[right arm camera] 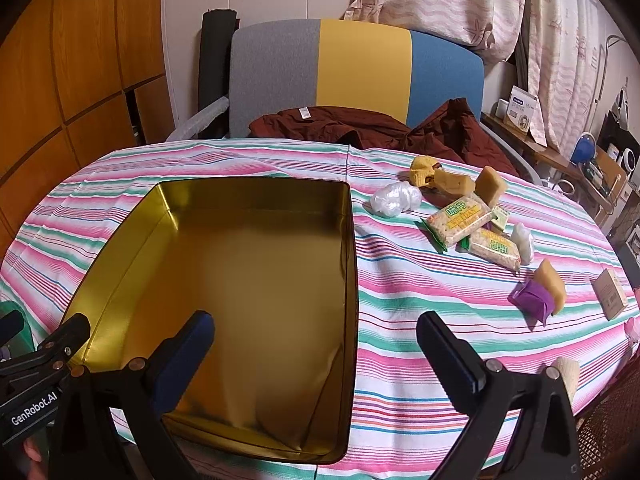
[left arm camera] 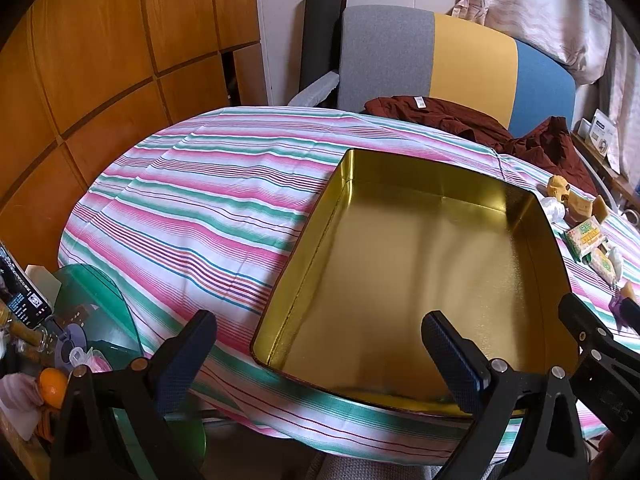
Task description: Organize objects
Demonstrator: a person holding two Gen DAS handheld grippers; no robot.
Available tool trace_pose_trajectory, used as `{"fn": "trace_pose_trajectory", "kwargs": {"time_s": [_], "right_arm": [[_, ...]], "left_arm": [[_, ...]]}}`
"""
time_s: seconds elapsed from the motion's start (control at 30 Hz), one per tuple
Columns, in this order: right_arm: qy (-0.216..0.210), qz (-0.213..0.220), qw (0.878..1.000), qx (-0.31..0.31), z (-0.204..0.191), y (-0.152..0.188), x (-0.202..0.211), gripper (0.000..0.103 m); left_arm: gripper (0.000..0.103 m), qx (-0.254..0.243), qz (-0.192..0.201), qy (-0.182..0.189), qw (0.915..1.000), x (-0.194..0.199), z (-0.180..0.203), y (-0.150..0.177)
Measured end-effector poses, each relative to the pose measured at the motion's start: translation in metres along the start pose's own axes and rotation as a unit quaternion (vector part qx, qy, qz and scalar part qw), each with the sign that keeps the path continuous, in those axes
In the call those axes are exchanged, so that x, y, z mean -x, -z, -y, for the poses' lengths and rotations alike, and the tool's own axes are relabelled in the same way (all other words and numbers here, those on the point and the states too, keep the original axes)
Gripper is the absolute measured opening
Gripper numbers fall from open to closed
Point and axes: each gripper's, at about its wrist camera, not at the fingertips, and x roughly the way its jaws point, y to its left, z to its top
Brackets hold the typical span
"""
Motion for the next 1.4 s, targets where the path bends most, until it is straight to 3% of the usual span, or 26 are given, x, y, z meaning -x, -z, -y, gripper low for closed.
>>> {"fn": "trace_pose_trajectory", "kwargs": {"time_s": [0.37, 0.5, 0.67, 0.77, 1.0, 1.1, 1.23, 1.4], "right_arm": [[-0.005, 0.033, 0.999, 0.004, 0.034, -0.007, 0.024, 0.103], [0.024, 0.042, 0.999, 0.007, 0.067, -0.006, 0.031, 0.102], [0.09, 0.056, 0.994, -0.03, 0.131, 0.003, 0.042, 0.099], [0.115, 0.039, 0.991, -0.063, 0.172, 0.014, 0.043, 0.098], [0.143, -0.019, 0.982, -0.125, 0.253, 0.052, 0.034, 0.083], [0.13, -0.045, 0.98, -0.146, 0.271, 0.069, 0.027, 0.074], [0.084, -0.068, 0.977, -0.183, 0.287, 0.087, 0.017, 0.071], [0.04, -0.052, 0.983, -0.174, 0.284, 0.09, 0.013, 0.065]], "left_arm": [[0.103, 0.007, -0.005, 0.037, 0.9993, -0.001, 0.003, 0.005], [0.103, -0.002, -0.005, 0.067, 0.9977, 0.001, 0.013, 0.01], [0.103, -0.023, -0.001, 0.086, 0.996, 0.006, 0.027, 0.014], [0.103, -0.036, -0.004, 0.095, 0.9948, 0.007, 0.036, 0.018], [0.103, -0.059, -0.009, 0.105, 0.9927, 0.01, 0.049, 0.026], [0.103, -0.062, -0.016, 0.112, 0.9917, 0.011, 0.054, 0.031], [0.103, -0.065, -0.01, 0.131, 0.9893, 0.017, 0.062, 0.036], [0.103, -0.088, -0.006, 0.141, 0.9861, 0.025, 0.079, 0.046]]}}
